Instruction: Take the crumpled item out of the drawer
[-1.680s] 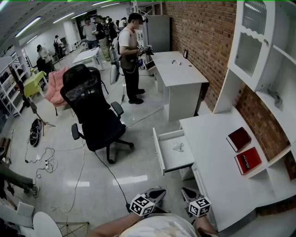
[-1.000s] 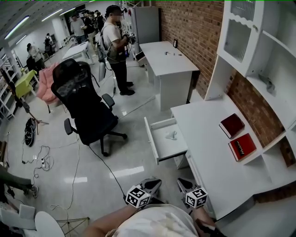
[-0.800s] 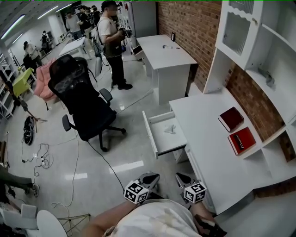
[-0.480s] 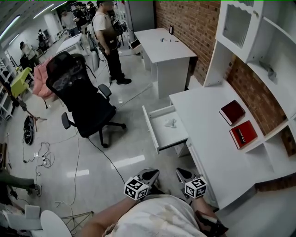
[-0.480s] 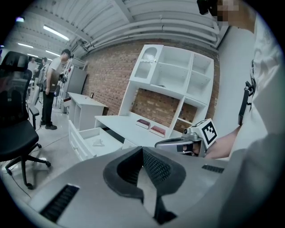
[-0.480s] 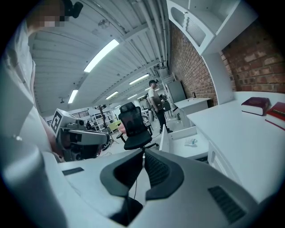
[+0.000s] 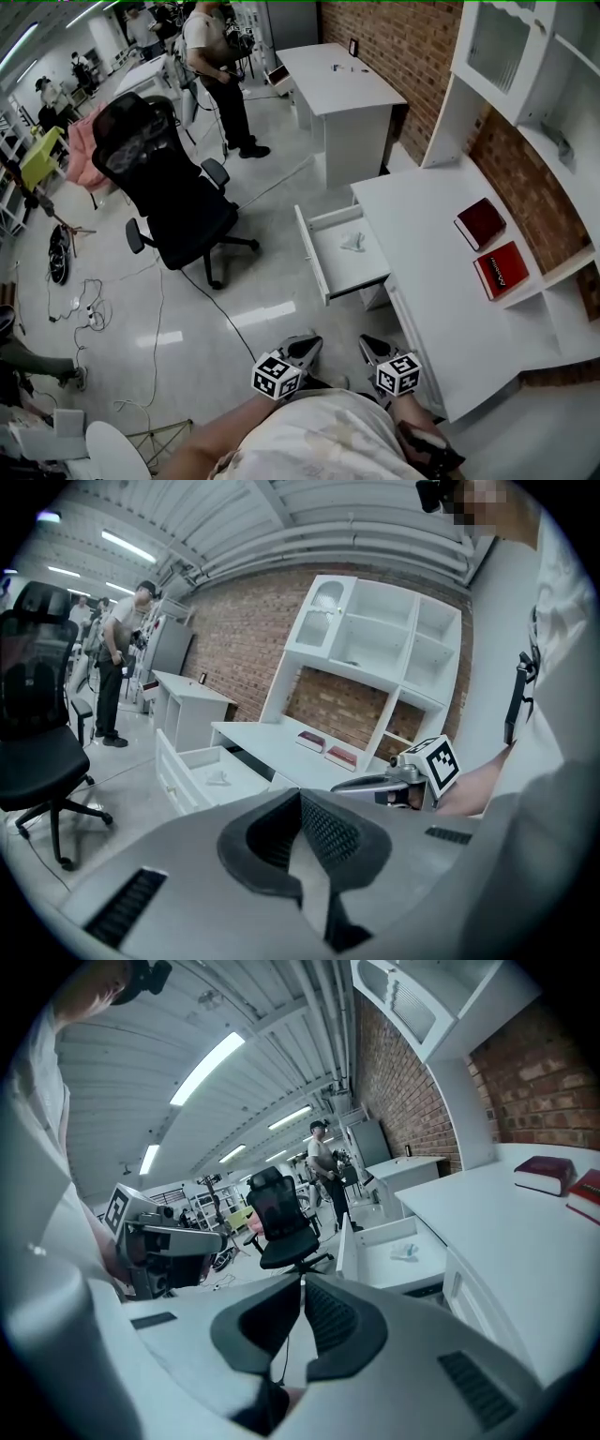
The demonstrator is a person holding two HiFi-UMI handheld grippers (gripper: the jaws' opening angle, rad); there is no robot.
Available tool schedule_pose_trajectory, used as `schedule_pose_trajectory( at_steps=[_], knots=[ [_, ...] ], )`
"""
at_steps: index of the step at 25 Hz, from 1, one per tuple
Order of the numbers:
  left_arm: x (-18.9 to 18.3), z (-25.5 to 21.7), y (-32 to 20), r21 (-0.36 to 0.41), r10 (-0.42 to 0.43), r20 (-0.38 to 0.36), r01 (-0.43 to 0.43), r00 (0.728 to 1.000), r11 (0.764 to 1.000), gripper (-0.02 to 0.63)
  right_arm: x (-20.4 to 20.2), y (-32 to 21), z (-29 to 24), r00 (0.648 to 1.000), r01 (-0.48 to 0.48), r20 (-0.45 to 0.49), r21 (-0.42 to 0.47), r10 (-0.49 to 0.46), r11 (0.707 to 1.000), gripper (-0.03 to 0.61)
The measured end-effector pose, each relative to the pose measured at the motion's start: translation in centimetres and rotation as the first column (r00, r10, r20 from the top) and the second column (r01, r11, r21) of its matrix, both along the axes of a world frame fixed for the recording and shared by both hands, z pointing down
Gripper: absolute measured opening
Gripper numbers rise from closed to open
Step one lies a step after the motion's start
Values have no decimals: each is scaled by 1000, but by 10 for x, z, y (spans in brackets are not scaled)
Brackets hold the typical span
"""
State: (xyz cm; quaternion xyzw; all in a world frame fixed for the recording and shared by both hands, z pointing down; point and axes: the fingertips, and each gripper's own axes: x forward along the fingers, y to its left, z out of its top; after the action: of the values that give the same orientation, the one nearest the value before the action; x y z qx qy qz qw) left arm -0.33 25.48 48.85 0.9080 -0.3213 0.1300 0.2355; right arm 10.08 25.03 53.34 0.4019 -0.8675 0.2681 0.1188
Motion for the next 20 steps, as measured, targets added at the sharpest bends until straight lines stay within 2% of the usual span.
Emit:
schedule_pose_trajectory(
  at_steps=[9,20],
  knots=[
    [-19,8,-31,-20,-20,-4,20,1000,1000,20,-13,-36,7,999,1,-35,-16,-2,1000,32],
    [-13,11,-91,-30,9,-23,-10,1000,1000,20,-10,-90,10,998,-33,-48,-39,31,999,33]
  ],
)
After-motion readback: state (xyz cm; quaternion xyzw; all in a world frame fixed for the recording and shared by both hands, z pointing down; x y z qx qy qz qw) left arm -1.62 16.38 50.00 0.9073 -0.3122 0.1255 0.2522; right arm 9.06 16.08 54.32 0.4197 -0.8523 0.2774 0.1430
